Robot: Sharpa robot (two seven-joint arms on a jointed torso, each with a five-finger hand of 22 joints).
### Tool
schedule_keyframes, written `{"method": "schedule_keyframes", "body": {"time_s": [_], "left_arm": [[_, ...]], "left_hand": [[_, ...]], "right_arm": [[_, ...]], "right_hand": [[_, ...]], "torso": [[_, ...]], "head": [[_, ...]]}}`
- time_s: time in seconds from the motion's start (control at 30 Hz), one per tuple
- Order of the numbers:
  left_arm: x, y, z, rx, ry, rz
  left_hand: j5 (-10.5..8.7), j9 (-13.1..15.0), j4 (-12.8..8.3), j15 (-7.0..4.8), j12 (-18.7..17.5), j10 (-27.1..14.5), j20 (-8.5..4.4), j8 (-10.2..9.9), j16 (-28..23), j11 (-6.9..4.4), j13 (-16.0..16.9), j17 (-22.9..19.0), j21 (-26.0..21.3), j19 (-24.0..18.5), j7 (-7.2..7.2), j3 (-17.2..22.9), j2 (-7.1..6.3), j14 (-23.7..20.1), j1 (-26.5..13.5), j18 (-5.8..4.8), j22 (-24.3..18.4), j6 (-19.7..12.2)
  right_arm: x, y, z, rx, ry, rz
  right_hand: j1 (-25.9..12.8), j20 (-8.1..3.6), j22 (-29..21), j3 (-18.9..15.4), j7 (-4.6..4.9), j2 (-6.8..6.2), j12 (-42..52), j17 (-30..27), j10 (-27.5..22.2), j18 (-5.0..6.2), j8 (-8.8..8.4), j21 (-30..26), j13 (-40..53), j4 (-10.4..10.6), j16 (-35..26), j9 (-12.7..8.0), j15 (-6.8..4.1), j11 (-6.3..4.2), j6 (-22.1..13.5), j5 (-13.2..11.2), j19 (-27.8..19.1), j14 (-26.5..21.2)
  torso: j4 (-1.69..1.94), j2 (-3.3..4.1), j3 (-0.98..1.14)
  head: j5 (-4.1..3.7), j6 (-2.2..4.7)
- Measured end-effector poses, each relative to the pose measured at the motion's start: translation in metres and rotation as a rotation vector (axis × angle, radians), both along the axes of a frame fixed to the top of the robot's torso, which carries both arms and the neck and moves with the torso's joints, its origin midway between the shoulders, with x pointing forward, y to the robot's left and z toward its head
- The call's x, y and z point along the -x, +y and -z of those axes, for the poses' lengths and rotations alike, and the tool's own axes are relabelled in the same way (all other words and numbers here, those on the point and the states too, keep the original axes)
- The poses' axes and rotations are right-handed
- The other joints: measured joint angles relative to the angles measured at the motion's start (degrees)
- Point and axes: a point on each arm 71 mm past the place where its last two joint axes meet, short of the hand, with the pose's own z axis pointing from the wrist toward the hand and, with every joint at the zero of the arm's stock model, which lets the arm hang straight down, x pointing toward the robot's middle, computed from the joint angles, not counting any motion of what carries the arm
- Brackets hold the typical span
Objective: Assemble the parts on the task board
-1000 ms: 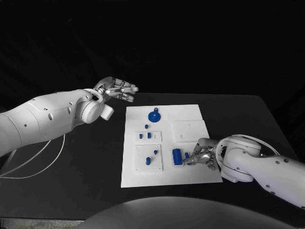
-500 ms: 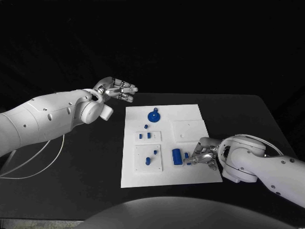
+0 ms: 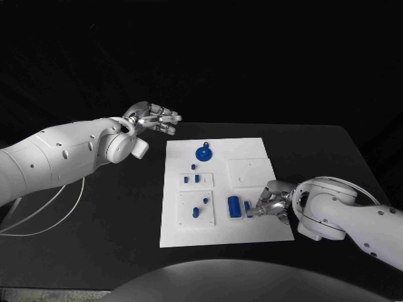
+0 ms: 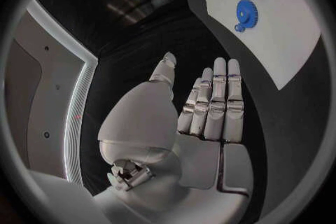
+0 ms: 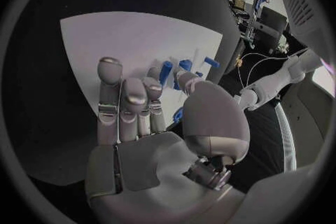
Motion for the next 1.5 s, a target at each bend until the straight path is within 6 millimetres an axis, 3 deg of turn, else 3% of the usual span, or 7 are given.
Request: {"method": "schedule_keyframes", "body": {"time_s": [0.2, 1.5], "left_arm": [[0.0000, 0.0004, 0.0000, -0.001, 0.000, 0.000], [0.0000, 0.0020, 0.0005, -0.004, 0.005, 0.001]], "left_hand": [[0.00, 0.00, 0.20, 0.00, 0.00, 0.00, 0.00, 0.00, 0.00, 0.00, 0.00, -0.01, 0.00, 0.00, 0.00, 0.20, 0.00, 0.00, 0.00, 0.00, -0.08, 0.00], [0.00, 0.00, 0.35, 0.00, 0.00, -0.21, 0.00, 0.00, 0.00, 0.21, -0.01, -0.02, 0.00, 0.00, 0.00, 0.04, 0.00, 0.00, 0.00, 0.00, -0.12, 0.00]], "right_arm": [[0.0007, -0.0026, 0.0004, 0.000, 0.012, -0.009], [-0.0081, -0.0014, 0.0094, 0.005, 0.022, 0.013]], "right_hand": [[1.51, 0.00, -0.02, 0.61, -0.17, 1.16, 0.00, 0.04, 0.00, 0.00, 0.00, 0.00, 0.00, -1.31, 0.00, -0.18, 0.01, 0.00, 0.17, 0.00, 0.00, -0.01], [1.53, 0.00, -0.18, 1.14, -0.39, 2.17, 0.00, 0.09, 0.00, 0.01, 0.00, 0.01, 0.13, -1.72, 0.01, -0.41, -0.14, -0.01, 0.81, 0.00, 0.00, 0.14]], "torso": [[-0.03, -0.01, 0.01], [0.03, -0.03, -0.04]], "head": [[0.07, 0.00], [-0.05, 0.00]]}}
